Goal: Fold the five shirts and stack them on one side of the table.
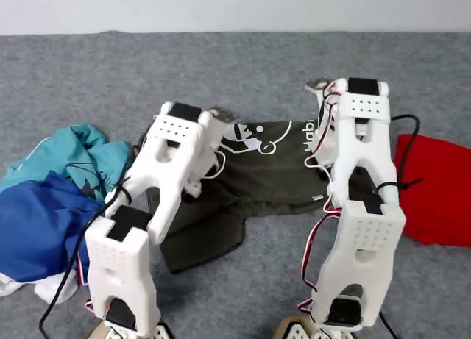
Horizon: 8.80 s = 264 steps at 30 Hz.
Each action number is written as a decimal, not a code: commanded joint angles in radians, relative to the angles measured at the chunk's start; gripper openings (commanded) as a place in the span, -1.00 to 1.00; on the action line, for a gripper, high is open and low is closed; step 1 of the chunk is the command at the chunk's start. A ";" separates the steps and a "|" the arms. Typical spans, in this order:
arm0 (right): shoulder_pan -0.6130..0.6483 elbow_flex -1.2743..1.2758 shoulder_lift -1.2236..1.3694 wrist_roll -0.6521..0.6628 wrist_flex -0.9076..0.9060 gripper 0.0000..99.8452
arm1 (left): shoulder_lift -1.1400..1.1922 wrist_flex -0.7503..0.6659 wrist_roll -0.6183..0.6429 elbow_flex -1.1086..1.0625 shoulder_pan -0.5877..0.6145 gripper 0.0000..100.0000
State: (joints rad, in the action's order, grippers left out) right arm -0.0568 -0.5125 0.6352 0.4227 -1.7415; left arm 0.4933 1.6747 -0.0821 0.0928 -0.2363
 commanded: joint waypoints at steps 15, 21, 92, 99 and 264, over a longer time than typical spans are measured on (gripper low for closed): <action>-0.197 -0.009 0.093 0.087 0.004 -0.92 | 0.118 0.015 -0.124 -0.102 0.124 -0.99; -0.196 -0.014 -0.024 0.083 -0.039 -0.92 | 0.003 0.061 -0.127 -0.102 0.120 -0.99; 0.274 -0.190 -0.071 0.114 -0.036 -0.92 | -0.881 -0.014 0.017 -0.202 0.816 -0.99; 0.512 -0.186 -0.073 0.137 -0.054 -0.86 | -0.881 -0.032 0.009 -0.272 0.924 -0.99; 1.182 0.371 -0.013 0.160 0.176 -0.83 | -0.879 -0.256 -0.032 -0.456 1.209 -0.98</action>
State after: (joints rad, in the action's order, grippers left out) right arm 1.1170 -0.1550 0.5877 0.5731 -1.5681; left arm -0.3567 1.4339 -0.1082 -0.3690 0.9605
